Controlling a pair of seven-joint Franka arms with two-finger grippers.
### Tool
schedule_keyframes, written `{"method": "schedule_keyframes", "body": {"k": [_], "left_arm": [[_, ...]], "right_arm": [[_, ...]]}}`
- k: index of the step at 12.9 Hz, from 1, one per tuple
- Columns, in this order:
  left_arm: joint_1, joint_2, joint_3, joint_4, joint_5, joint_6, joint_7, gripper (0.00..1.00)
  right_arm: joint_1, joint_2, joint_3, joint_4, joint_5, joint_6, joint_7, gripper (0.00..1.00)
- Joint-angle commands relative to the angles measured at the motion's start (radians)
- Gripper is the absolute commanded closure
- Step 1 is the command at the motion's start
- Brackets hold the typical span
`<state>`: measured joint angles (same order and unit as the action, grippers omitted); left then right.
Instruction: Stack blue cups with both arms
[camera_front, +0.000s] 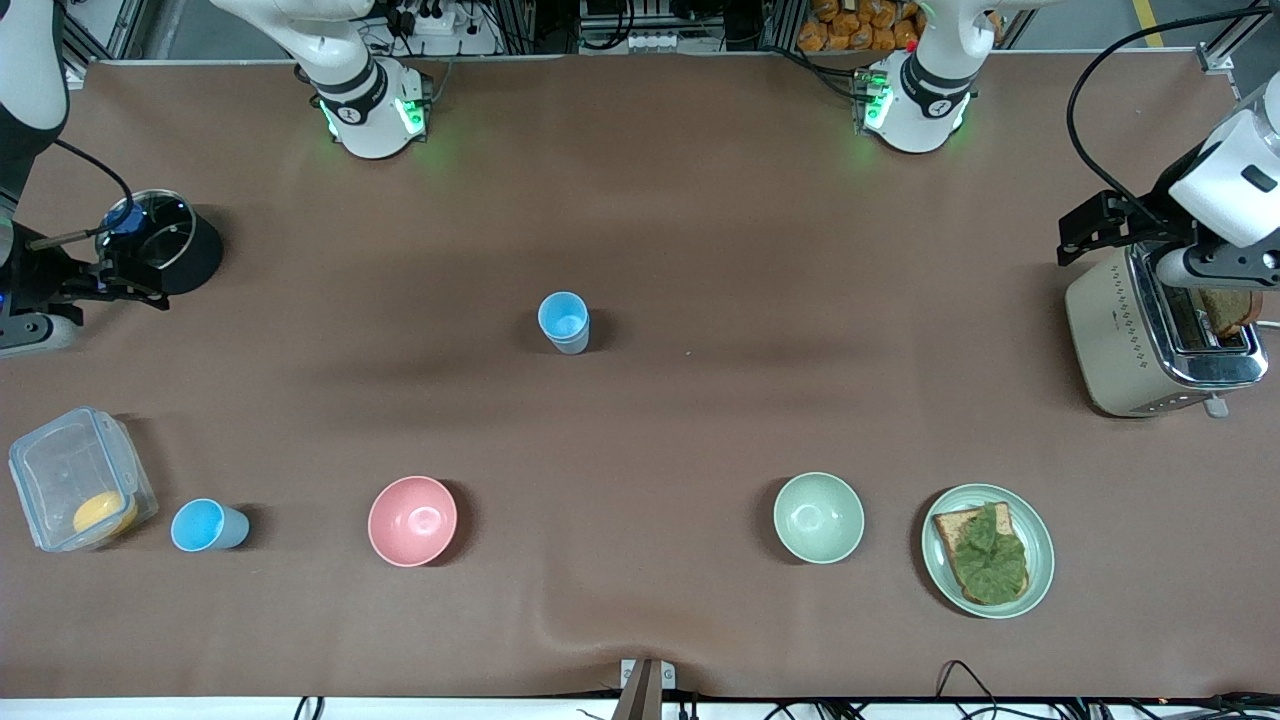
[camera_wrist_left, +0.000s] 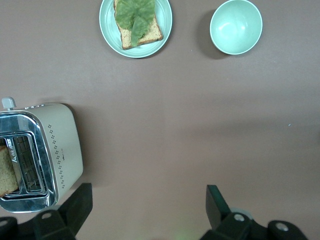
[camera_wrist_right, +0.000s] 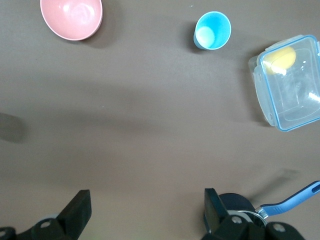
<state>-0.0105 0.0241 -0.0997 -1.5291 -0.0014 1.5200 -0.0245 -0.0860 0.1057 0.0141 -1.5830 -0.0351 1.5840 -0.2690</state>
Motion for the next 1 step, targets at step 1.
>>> {"method": "schedule_keyframes", "body": {"k": [1], "left_arm": [[-0.003,-0.03,0.003,-0.023,-0.022,-0.004,-0.003,0.0]], "right_arm": [[-0.02,-0.047,0.004,-0.048,0.061,0.007,0.001,0.0]]}}
